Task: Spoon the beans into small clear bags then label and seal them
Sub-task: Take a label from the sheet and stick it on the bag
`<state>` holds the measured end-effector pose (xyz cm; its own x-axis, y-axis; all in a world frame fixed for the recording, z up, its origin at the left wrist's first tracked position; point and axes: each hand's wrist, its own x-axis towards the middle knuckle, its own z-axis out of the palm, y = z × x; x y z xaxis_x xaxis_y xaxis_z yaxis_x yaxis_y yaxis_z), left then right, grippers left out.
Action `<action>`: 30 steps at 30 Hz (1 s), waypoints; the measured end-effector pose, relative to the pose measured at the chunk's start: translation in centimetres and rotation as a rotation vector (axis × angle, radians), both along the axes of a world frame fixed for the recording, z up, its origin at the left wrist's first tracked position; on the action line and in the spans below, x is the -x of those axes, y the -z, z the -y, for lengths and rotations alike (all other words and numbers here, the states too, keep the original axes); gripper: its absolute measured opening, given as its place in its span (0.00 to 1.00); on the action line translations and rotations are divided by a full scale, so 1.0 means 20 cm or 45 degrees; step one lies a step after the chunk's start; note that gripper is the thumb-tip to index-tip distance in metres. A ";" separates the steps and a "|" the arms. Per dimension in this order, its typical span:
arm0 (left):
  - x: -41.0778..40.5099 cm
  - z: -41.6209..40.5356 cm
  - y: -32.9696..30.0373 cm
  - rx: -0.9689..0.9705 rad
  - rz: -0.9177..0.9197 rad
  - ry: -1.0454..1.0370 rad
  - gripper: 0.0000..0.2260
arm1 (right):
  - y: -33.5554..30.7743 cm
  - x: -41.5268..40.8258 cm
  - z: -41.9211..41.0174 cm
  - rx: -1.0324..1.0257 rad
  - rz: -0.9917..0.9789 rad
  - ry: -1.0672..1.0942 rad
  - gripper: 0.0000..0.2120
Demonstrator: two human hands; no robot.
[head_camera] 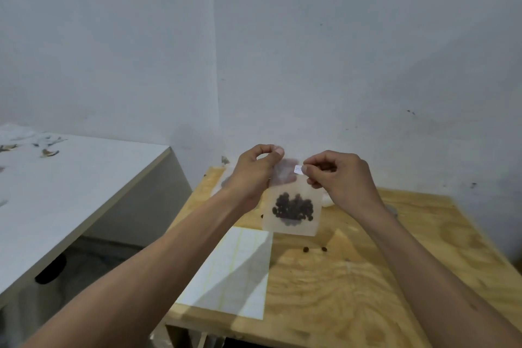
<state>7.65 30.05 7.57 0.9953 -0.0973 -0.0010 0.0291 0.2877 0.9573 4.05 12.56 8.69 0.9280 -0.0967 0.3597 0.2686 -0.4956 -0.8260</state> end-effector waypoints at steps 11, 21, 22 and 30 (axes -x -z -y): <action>0.01 0.14 -0.02 0.002 0.002 0.100 0.14 | 0.03 0.02 0.09 -0.014 0.106 0.081 0.01; 0.03 0.17 -0.03 -0.174 0.109 0.058 0.16 | 0.06 0.04 0.11 0.098 0.096 0.284 0.18; 0.03 0.17 -0.03 -0.167 0.106 0.050 0.16 | 0.06 0.04 0.11 0.122 0.110 0.351 0.26; 0.03 0.20 -0.01 -0.202 0.134 0.094 0.13 | 0.09 0.03 0.16 -0.560 -0.216 0.047 0.13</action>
